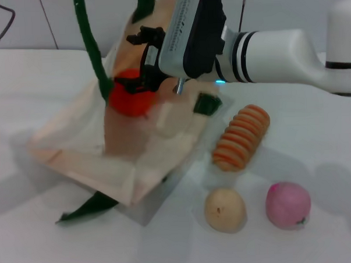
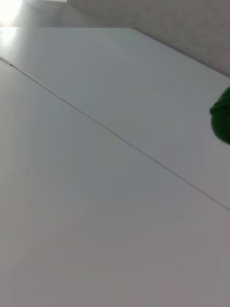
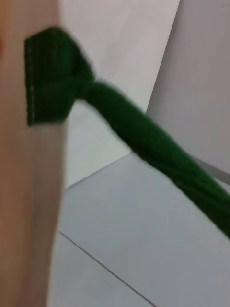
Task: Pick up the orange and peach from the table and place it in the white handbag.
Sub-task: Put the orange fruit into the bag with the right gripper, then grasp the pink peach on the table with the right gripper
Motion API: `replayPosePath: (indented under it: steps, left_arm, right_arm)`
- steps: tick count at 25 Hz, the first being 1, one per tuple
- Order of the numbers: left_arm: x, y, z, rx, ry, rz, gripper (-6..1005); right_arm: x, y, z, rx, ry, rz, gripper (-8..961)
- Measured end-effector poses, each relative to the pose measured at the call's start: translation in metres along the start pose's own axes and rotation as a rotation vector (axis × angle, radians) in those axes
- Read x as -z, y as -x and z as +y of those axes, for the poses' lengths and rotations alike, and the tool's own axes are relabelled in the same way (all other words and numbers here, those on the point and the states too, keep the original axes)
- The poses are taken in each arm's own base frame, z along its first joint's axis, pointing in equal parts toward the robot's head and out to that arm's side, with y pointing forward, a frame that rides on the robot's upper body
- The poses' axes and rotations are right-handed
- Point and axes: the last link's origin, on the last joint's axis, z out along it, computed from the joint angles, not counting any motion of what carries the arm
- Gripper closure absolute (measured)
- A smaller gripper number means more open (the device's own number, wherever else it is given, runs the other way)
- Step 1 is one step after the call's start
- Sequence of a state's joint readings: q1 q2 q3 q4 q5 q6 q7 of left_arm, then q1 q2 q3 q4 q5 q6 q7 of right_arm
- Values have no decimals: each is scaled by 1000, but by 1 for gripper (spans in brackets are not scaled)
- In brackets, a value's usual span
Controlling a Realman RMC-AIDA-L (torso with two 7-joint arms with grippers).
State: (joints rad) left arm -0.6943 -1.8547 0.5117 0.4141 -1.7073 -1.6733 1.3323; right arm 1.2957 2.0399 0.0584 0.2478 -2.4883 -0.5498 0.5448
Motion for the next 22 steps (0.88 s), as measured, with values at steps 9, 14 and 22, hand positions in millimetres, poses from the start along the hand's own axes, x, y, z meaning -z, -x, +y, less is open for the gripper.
replayPosePath:
  steps: [9,14,22]
  left_arm:
    - [18,1,-3,-7,-40,22,871]
    - [35,2,-5,-10,-79,49,871]
    - [44,1,-9,-15,-117,59,870]
  right_arm:
    - [7,-15,5,-47,1,14,73]
    - [21,-38,2,-132,-17,19,77]
    - [102,-83,-24,-367,20,-142,84]
